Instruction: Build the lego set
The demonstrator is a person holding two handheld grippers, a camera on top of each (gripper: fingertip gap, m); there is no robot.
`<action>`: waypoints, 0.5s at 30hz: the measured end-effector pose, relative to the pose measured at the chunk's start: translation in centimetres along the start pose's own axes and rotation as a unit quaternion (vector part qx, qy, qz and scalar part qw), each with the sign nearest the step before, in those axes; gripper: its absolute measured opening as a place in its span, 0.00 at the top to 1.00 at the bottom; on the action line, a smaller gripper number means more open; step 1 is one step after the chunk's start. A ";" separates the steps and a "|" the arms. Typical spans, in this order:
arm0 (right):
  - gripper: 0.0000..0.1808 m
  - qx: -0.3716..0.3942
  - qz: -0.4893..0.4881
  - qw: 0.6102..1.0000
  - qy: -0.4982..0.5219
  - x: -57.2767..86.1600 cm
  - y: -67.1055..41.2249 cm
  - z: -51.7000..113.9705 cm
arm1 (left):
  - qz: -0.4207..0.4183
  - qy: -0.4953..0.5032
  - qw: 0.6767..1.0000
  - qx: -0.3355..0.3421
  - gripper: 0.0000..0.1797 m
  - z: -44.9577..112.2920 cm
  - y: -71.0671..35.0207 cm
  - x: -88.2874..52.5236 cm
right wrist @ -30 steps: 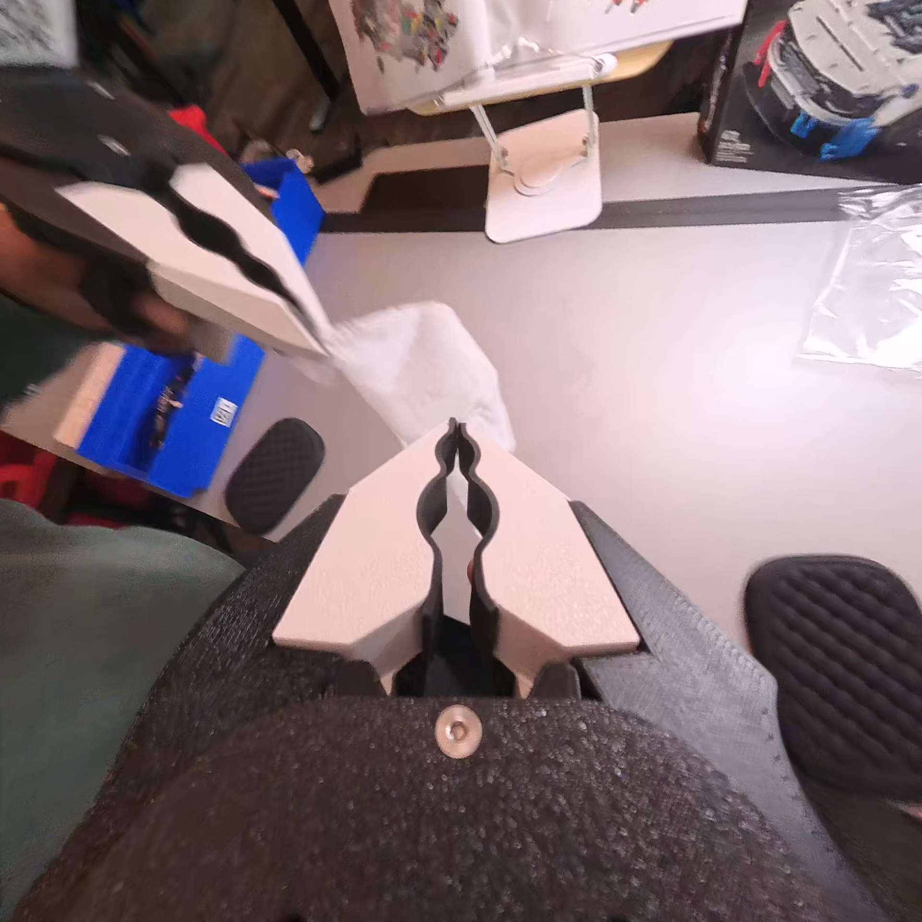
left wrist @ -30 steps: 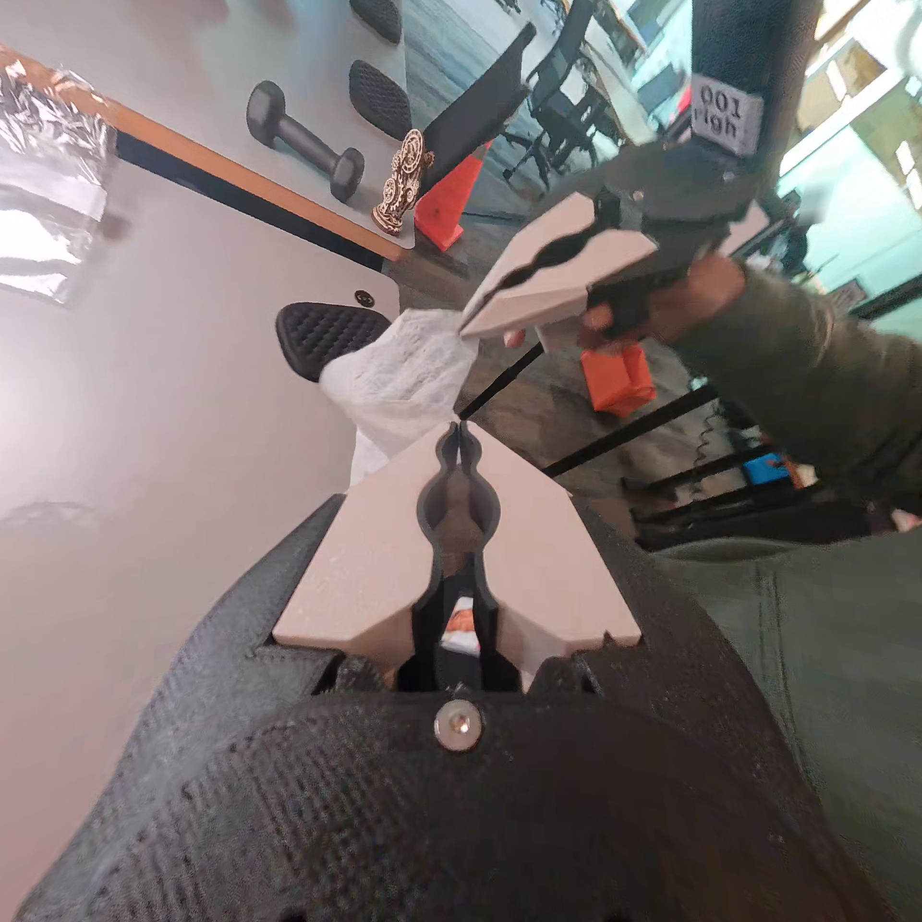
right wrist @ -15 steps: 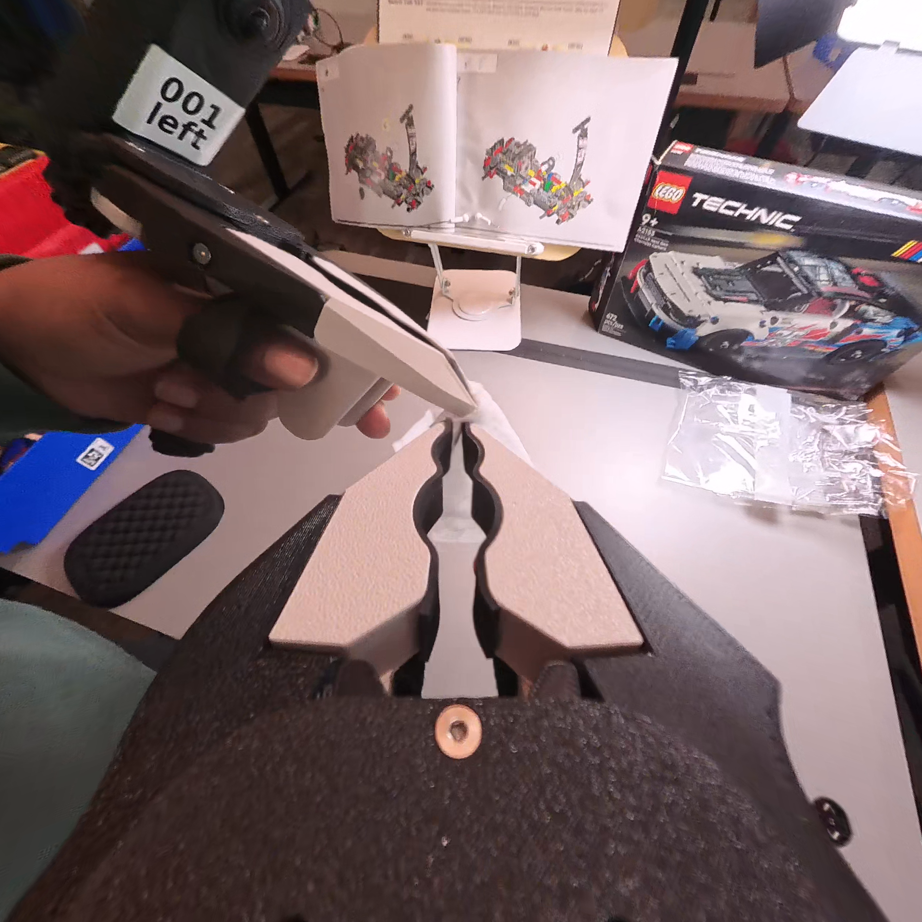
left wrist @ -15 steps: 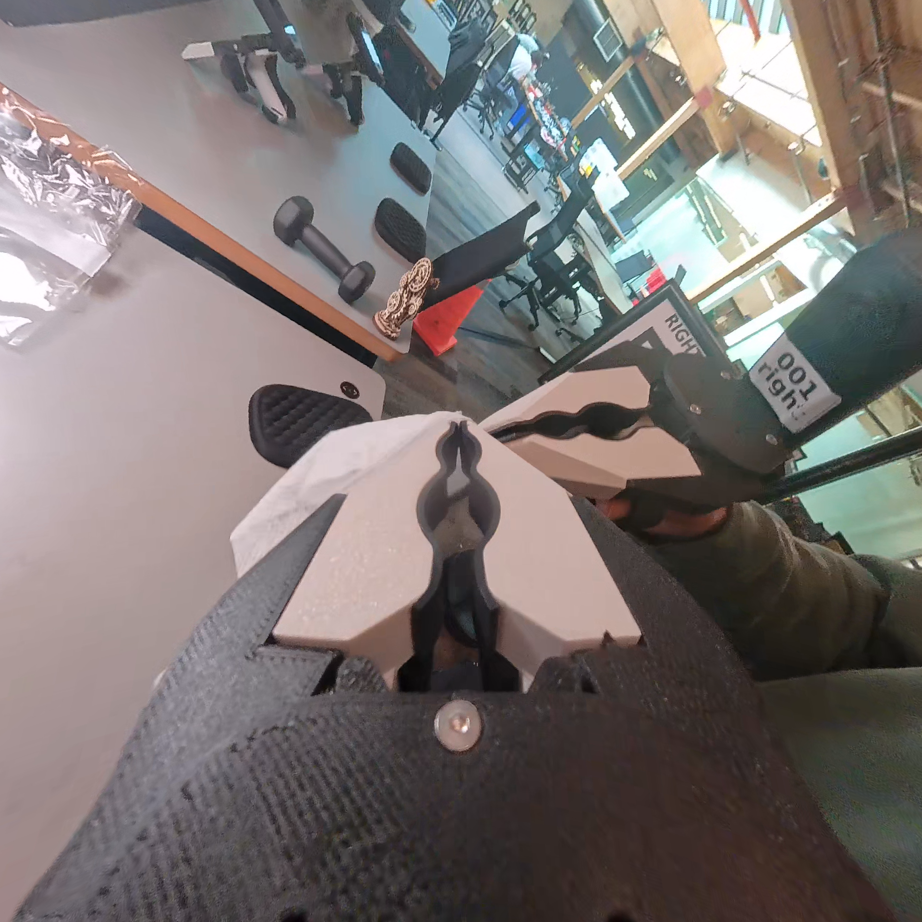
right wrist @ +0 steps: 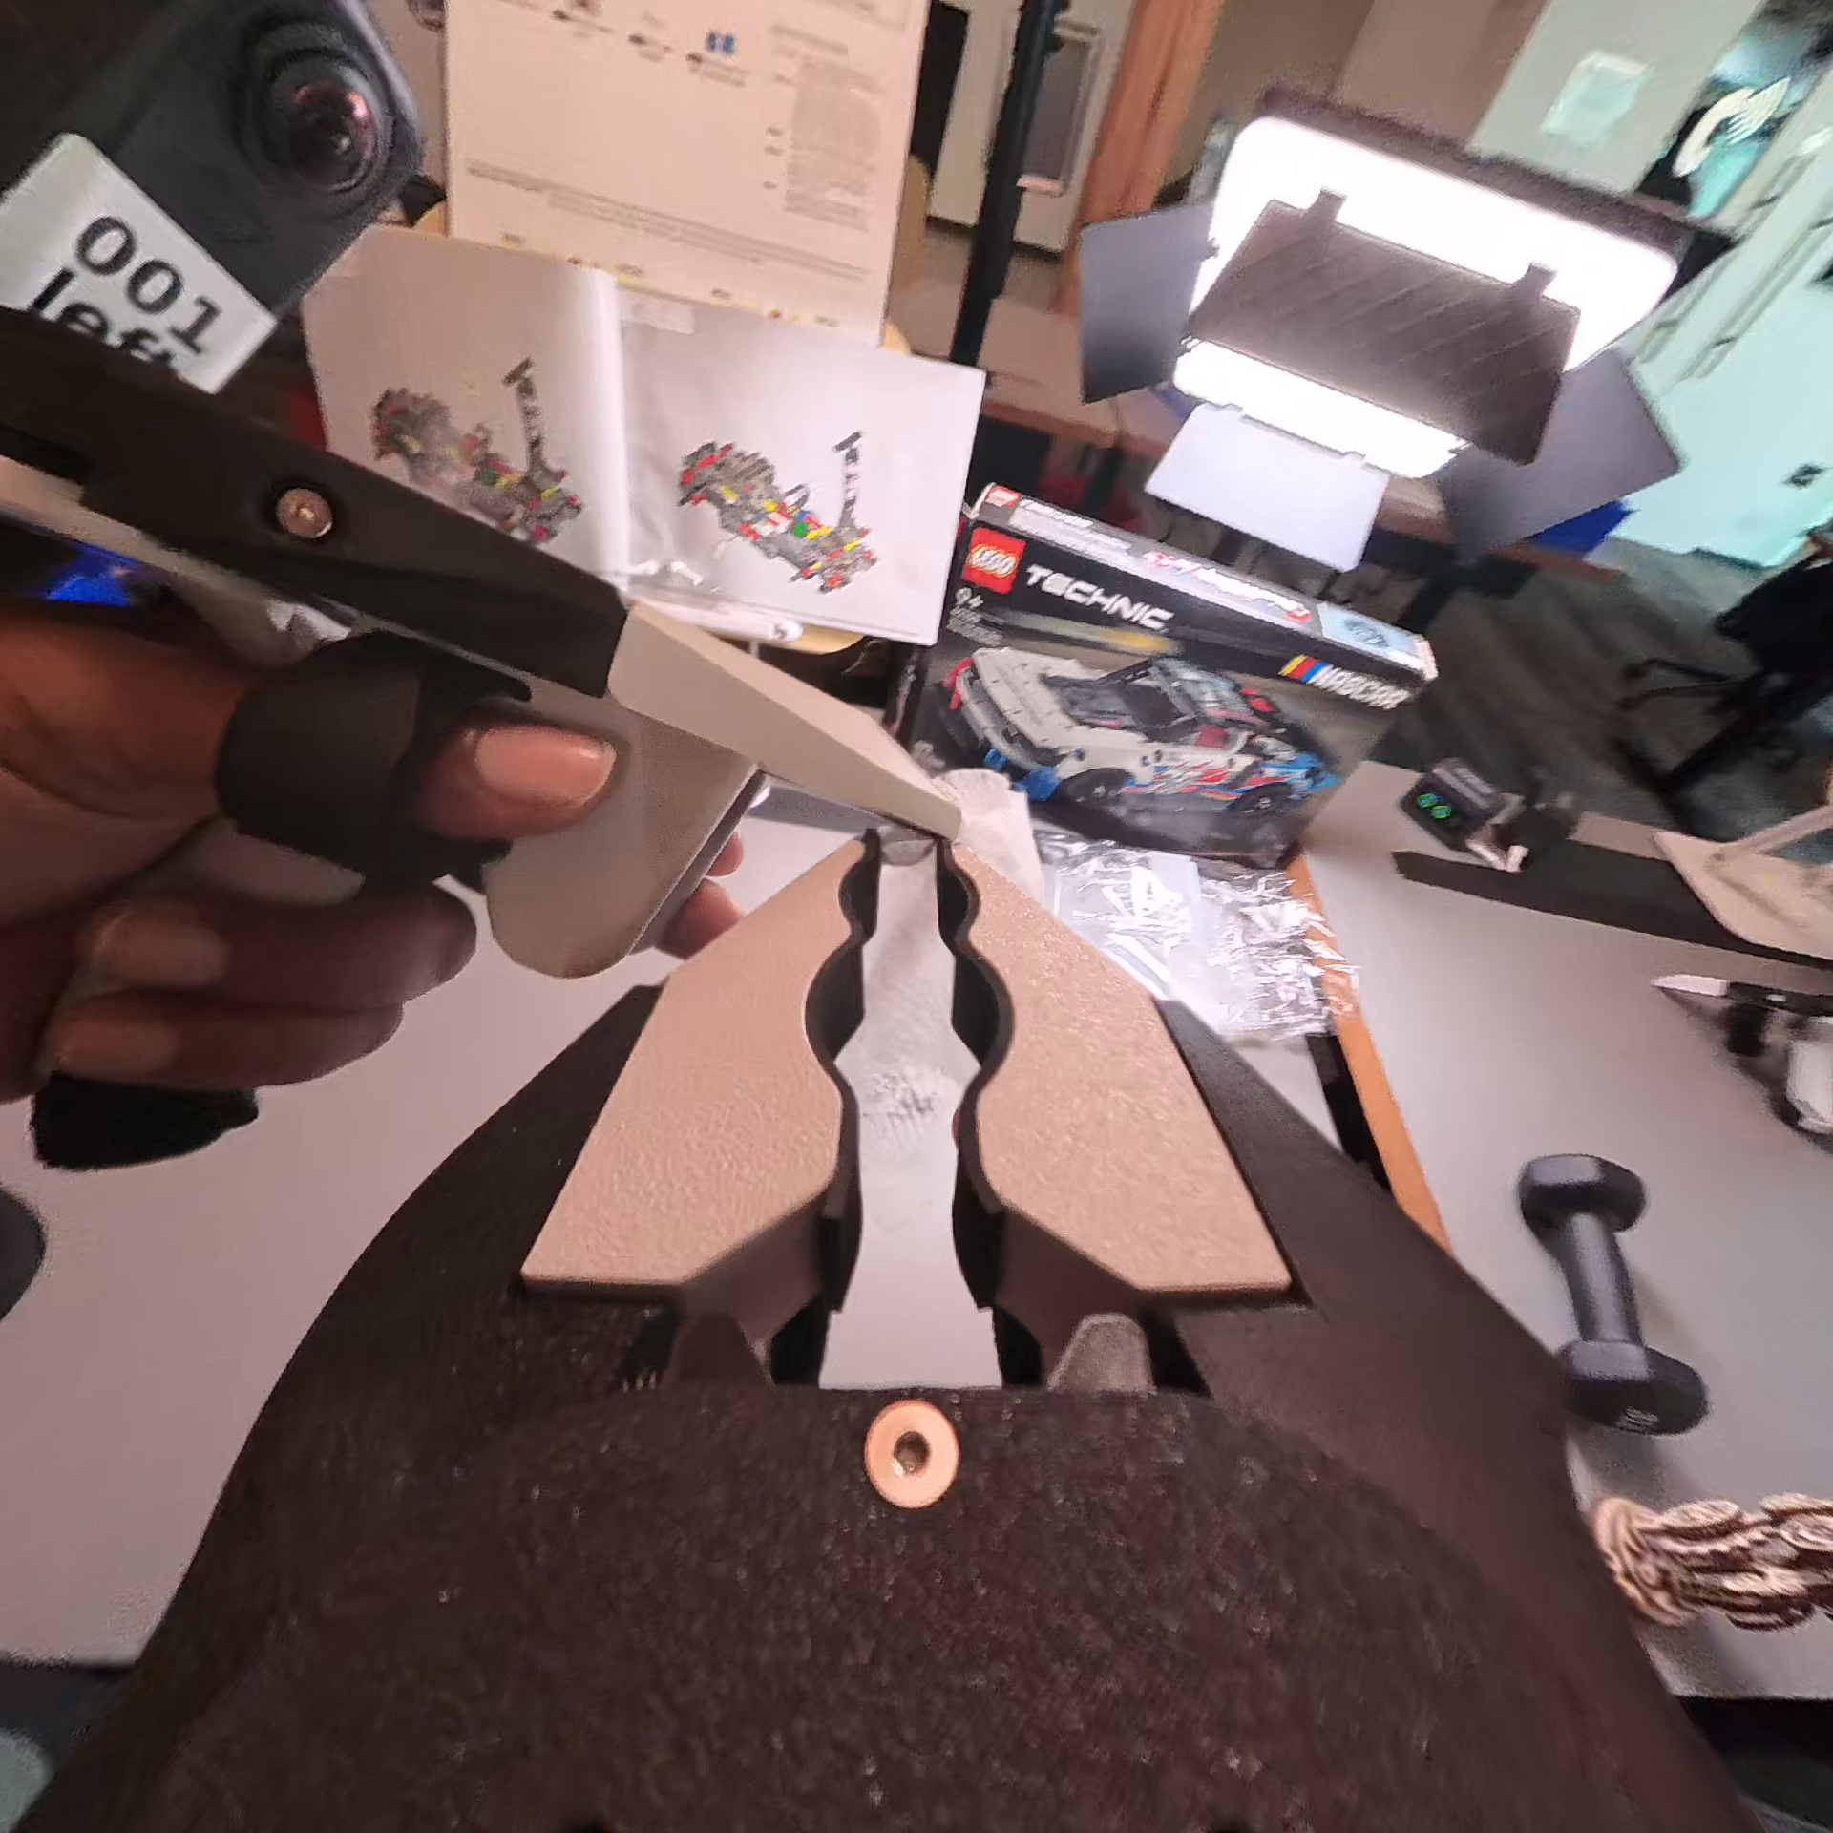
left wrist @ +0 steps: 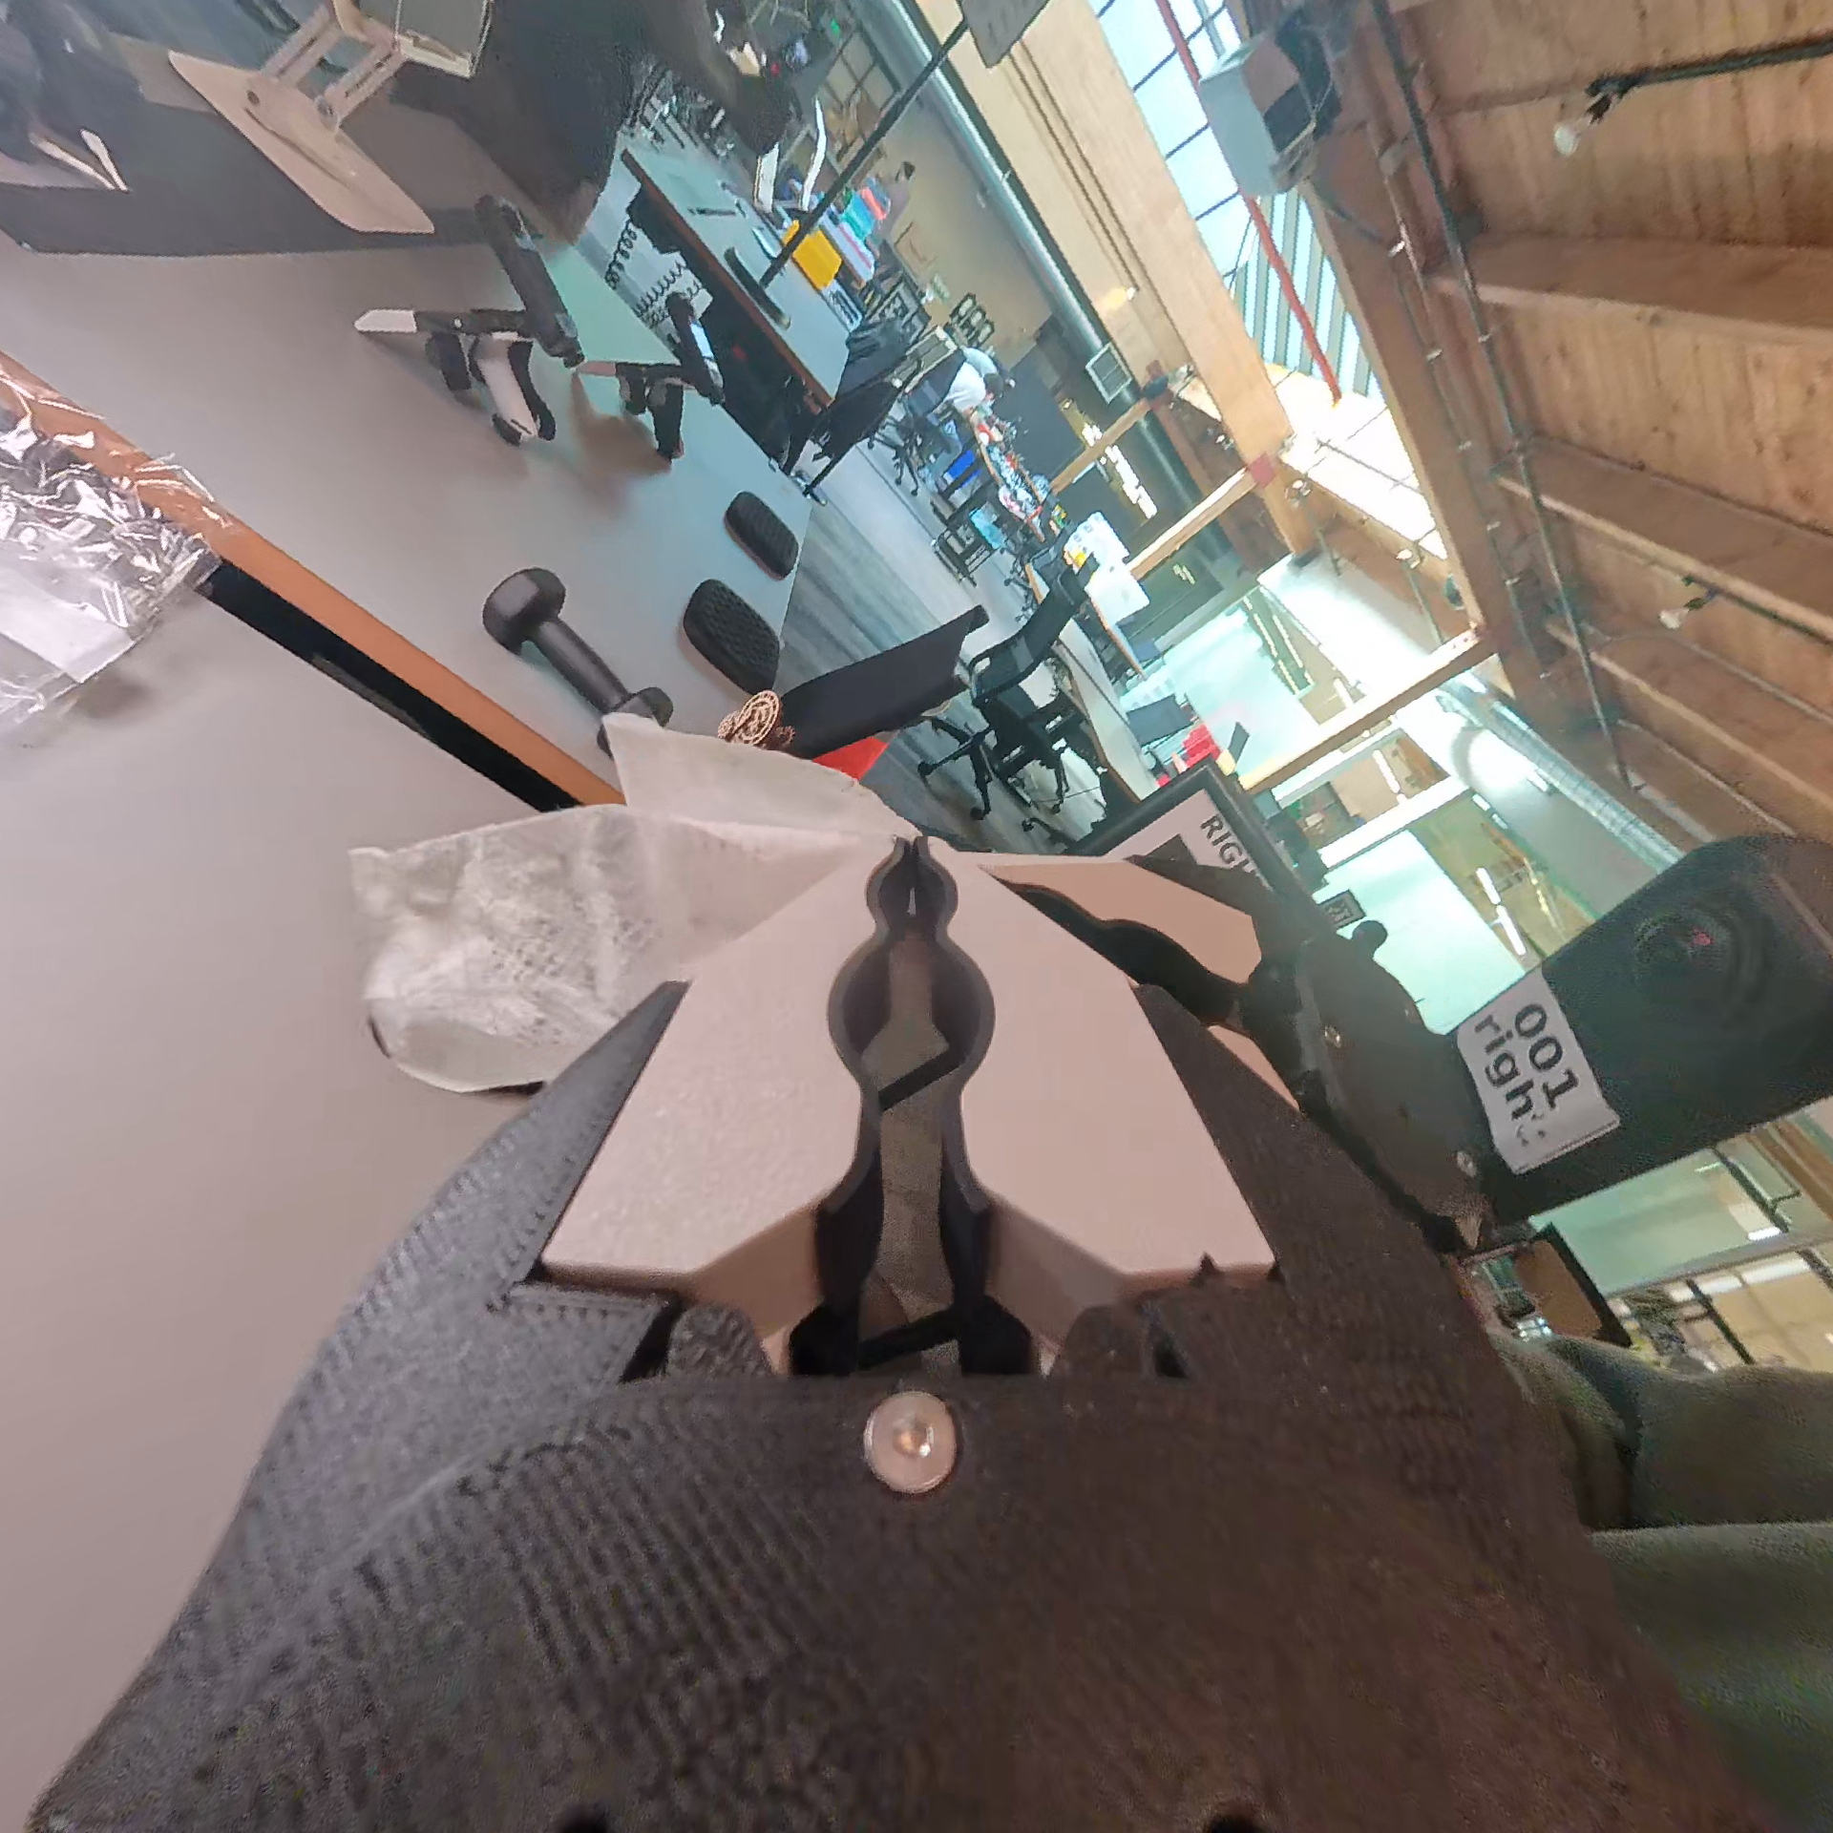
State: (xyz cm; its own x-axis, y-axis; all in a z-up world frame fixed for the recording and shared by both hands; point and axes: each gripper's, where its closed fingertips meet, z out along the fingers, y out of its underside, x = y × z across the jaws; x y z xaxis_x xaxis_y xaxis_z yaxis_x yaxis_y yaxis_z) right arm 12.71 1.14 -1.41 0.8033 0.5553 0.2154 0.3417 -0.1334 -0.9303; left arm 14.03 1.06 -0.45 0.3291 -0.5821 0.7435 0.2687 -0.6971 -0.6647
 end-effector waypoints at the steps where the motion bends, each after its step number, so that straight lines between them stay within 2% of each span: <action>1: 0.97 0.005 -0.001 1.000 0.014 0.2 -0.3 -0.1 | -0.002 0.002 1.000 0.005 1.00 -0.1 -0.2 0.3; 7: 1.00 0.026 -0.006 0.999 0.034 0.0 -1.5 -0.5 | 0.013 0.001 0.999 0.030 1.00 -0.8 -0.8 1.3; 11: 1.00 0.038 0.007 0.999 -0.027 -0.8 -1.4 -1.3 | 0.051 0.033 0.998 0.034 0.96 -2.5 -0.8 2.5; 15: 1.00 0.002 0.011 0.992 -0.123 -1.5 -0.1 -2.5 | 0.100 0.074 0.992 0.037 0.90 -5.7 -0.6 3.1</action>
State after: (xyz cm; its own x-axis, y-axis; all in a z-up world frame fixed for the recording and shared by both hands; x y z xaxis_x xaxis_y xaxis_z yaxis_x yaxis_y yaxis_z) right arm 12.70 -1.76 -0.86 0.6668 0.7361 0.1162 0.3236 -0.1455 -0.9350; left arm 9.74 -2.66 2.66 0.2465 -0.7646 0.5955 0.2784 -0.5328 -0.7992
